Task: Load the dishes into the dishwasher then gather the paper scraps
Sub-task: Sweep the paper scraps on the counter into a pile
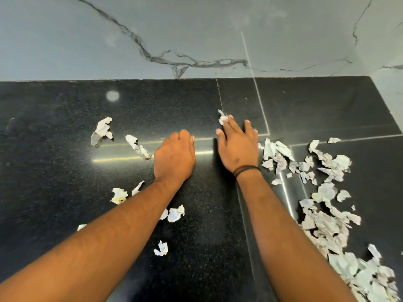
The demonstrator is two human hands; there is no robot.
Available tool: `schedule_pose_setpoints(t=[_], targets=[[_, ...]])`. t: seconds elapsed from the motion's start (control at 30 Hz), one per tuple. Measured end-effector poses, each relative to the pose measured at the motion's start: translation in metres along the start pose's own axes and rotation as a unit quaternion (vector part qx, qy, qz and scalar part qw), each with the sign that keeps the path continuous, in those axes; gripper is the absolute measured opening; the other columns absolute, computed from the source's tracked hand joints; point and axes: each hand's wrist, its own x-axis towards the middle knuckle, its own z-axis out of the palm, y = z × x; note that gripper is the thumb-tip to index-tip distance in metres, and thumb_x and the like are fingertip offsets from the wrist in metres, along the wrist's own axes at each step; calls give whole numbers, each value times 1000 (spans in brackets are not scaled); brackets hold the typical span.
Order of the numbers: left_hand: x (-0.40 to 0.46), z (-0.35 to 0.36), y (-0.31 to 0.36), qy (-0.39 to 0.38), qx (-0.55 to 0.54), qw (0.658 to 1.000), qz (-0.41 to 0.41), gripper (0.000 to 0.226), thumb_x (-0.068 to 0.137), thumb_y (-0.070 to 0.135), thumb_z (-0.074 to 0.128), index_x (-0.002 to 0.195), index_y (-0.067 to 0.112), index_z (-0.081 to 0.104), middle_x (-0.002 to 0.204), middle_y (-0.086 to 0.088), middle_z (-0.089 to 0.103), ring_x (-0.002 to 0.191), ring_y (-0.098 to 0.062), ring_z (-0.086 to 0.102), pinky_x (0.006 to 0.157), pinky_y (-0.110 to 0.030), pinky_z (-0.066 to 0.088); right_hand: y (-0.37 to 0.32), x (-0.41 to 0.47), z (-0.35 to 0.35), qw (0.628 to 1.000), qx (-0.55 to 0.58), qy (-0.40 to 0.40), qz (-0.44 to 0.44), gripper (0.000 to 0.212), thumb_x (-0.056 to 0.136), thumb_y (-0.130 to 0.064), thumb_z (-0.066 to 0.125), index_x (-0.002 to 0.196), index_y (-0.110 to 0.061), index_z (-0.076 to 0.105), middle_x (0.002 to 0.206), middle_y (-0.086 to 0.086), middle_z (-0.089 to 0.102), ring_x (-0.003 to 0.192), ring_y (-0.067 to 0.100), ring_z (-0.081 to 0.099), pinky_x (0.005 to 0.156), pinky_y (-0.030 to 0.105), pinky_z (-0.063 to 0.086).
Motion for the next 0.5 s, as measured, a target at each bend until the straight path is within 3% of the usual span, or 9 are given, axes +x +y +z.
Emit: schedule_pose_setpoints(t=[0.1, 0.2, 0.3, 0.37, 0.5], targets=[[0, 0, -1, -5, -3, 1000, 3, 29, 105, 34, 43, 91, 12, 54, 79, -10, 60, 65, -30, 58, 52, -33, 26, 31, -46, -3, 997, -39, 36, 63, 59, 100, -46, 26, 150, -22, 44, 158, -6, 38, 145, 43, 24, 120, 55, 18], [0, 0, -1, -9, 4, 1000, 6, 30, 106, 34, 41, 93, 11, 54, 81, -13, 61, 65, -33, 59, 52, -34, 27, 33, -81, 1, 988, -19, 110, 108, 55, 102, -38, 36, 151, -14, 43, 159, 1, 37, 150, 42, 16, 123, 53, 16], [1, -1, 1, -21, 6, 1000, -3, 31, 107, 35, 39, 98, 10, 55, 89, -16, 63, 73, -37, 62, 54, -37, 28, -1, -106, 17, 981, 83, 171, 34, 56, 101, -30, 38, 154, -11, 36, 163, 5, 30, 154, 36, 9, 124, 49, 13], [1, -2, 2, -24, 5, 1000, -11, 31, 107, 36, 39, 101, 10, 55, 94, -17, 63, 79, -40, 63, 57, -39, 29, -30, -119, 36, 982, 127, 137, -21, 59, 100, -24, 39, 156, -8, 29, 165, 8, 21, 154, 32, 6, 125, 48, 11], [2, -1, 2, -33, 5, 999, -8, 33, 108, 37, 37, 106, 9, 55, 100, -18, 64, 86, -41, 64, 60, -41, 32, -48, -130, 63, 996, 22, 59, -68, 62, 98, -23, 28, 158, -9, 21, 166, 11, 16, 155, 28, 8, 124, 48, 15]])
